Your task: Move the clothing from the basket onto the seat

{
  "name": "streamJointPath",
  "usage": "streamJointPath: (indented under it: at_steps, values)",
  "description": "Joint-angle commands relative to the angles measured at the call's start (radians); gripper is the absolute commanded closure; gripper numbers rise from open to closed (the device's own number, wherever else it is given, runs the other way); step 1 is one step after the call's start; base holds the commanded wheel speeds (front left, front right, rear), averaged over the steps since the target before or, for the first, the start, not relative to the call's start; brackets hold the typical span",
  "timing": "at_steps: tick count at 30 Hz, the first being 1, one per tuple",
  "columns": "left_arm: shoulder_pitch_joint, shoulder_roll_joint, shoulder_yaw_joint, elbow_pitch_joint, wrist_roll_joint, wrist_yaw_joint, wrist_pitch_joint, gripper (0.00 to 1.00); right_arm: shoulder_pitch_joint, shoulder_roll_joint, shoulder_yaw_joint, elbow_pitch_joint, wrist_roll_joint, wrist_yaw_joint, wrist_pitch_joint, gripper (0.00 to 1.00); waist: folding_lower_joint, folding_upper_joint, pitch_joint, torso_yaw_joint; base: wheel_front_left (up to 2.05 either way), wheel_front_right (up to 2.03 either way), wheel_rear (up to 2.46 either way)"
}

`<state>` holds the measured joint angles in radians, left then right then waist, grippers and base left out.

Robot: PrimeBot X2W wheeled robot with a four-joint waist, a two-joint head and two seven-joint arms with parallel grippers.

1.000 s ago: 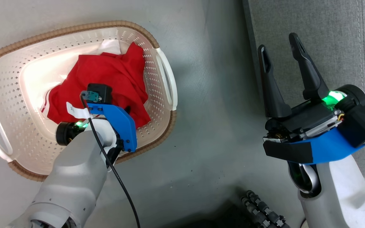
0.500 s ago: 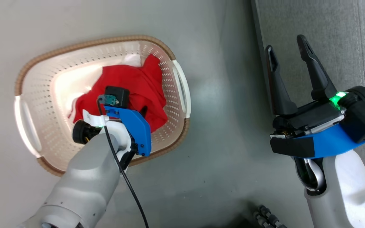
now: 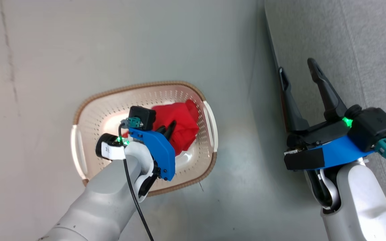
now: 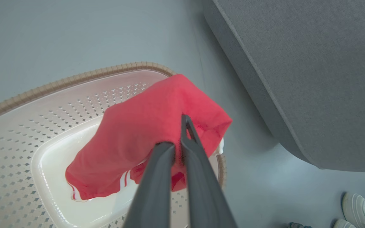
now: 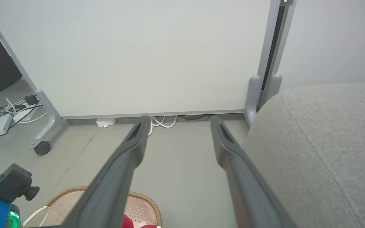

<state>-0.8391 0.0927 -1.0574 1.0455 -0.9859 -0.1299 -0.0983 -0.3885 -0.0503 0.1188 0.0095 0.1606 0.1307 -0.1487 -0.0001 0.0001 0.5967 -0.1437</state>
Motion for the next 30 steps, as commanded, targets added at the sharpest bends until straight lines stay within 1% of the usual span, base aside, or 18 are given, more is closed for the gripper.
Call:
streamJointPath:
  at_steps: [1,12,17,23,30]
  values:
    - [0.008,0.004,-0.011,-0.014,-0.009,-0.001,-0.016,1.00,0.015,0.000,-0.005,0.010,0.005,0.000,0.001,0.00,0.0001,-0.0001,-0.080,0.035,0.00,0.00,0.00]
    - [0.038,0.014,-0.108,-0.083,-0.050,-0.001,-0.104,1.00,0.088,0.000,-0.009,0.077,0.020,0.000,0.016,0.00,0.0001,-0.0001,-0.280,0.085,0.00,0.00,0.00]
    - [0.029,0.009,-0.132,-0.105,-0.067,-0.001,-0.135,1.00,0.117,0.000,-0.016,0.095,0.021,0.000,0.025,0.00,0.0001,-0.0001,-0.344,0.103,0.00,0.00,0.00]
    - [0.002,0.001,-0.162,-0.123,-0.044,-0.001,-0.155,1.00,0.158,0.000,-0.015,0.116,0.031,0.000,0.038,0.00,0.0001,-0.0001,-0.420,0.124,0.00,0.00,0.00]
    - [-0.037,-0.010,-0.159,-0.162,-0.034,-0.001,-0.166,1.00,0.206,0.000,-0.005,0.142,0.047,0.000,0.043,0.00,0.0001,-0.0001,-0.492,0.150,0.00,0.00,0.00]
